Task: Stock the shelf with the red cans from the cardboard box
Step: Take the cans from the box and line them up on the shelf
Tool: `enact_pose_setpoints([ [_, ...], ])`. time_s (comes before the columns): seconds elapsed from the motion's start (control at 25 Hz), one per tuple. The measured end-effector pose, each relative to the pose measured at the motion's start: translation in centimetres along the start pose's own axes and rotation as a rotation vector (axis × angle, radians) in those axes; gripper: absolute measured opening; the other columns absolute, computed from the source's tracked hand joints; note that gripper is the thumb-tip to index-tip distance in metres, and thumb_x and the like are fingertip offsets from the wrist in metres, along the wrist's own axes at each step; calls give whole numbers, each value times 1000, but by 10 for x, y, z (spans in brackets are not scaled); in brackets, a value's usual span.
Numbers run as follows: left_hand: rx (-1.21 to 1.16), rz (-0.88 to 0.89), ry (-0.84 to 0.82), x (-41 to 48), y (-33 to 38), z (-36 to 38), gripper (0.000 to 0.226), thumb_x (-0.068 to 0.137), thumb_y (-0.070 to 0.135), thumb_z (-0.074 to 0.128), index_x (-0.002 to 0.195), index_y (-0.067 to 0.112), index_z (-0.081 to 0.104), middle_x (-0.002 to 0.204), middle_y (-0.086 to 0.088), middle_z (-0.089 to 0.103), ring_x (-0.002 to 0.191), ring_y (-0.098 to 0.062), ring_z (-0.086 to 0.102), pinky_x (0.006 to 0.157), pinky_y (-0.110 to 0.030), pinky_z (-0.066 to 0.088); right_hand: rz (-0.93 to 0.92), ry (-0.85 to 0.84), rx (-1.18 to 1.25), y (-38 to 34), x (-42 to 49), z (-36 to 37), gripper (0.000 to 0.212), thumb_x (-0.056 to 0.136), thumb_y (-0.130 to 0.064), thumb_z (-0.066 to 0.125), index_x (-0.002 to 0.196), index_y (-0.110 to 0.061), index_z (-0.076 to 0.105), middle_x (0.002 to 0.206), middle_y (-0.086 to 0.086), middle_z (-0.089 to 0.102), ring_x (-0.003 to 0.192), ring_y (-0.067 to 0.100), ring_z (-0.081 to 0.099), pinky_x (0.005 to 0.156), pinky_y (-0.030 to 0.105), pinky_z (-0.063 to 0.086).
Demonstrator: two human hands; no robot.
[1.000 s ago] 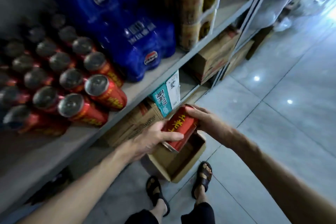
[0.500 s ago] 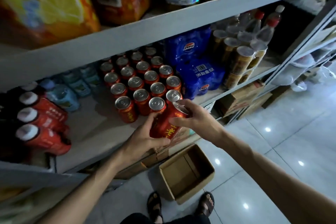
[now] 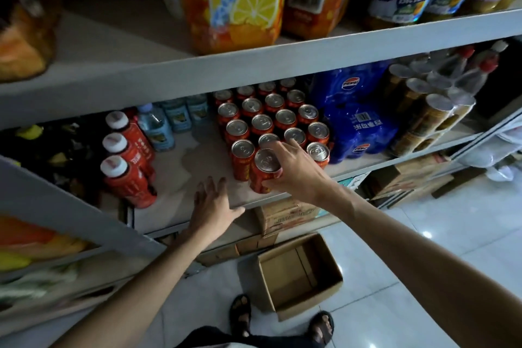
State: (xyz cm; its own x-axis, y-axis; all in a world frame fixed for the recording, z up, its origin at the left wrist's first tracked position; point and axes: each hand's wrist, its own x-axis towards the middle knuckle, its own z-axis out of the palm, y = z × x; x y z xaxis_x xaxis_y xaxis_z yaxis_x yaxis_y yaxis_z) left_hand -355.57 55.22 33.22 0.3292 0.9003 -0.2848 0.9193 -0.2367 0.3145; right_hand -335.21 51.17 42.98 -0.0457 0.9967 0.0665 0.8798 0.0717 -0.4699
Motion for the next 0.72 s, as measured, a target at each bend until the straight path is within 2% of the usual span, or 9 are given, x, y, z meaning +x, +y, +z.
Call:
enact_pose_setpoints([
  [0.08,58,-24,-74,10,-2,9,95,86,55,62,155,11,13,159,-26,15,147,-43,16,120,-51,20,-20,-21,-72,0,10,10,77,70,-38,79,135,-21,42,134,3,45,115,20,45,94,42,48],
  [0.16,92,-11,-116,14,-7,17,90,90,53,58,156,13,11,159,-27,13,146,-46,15,120,-53,19,-45,-35,-142,3,16,20,78,70,-33,80,137,-15,46,136,4,38,116,22,49,94,40,50],
  [0.24,150,10,-99,13,-13,23,81,93,52,52,156,16,16,158,-25,18,144,-46,18,119,-53,22,-51,-28,-189,7,19,29,77,70,-30,80,137,-13,47,139,6,36,114,27,53,95,41,50],
  [0.4,242,83,-11,13,-18,26,66,96,54,42,151,21,28,151,-22,31,136,-43,29,115,-48,28,-5,-39,-271,17,23,39,81,69,-34,79,140,-13,46,143,9,37,119,32,52,104,39,37],
  [0.6,279,47,2,13,-18,31,63,99,56,31,153,24,27,157,-24,25,142,-45,24,118,-49,24,-13,-8,-291,20,19,52,82,69,-35,81,140,-13,47,141,8,42,119,33,50,105,40,36],
  [0.72,241,17,-12,14,-17,33,63,99,57,30,154,26,26,159,-23,20,145,-46,19,120,-49,20,-30,25,-316,24,18,53,82,70,-38,80,141,-14,47,140,6,43,122,29,46,106,40,34],
])
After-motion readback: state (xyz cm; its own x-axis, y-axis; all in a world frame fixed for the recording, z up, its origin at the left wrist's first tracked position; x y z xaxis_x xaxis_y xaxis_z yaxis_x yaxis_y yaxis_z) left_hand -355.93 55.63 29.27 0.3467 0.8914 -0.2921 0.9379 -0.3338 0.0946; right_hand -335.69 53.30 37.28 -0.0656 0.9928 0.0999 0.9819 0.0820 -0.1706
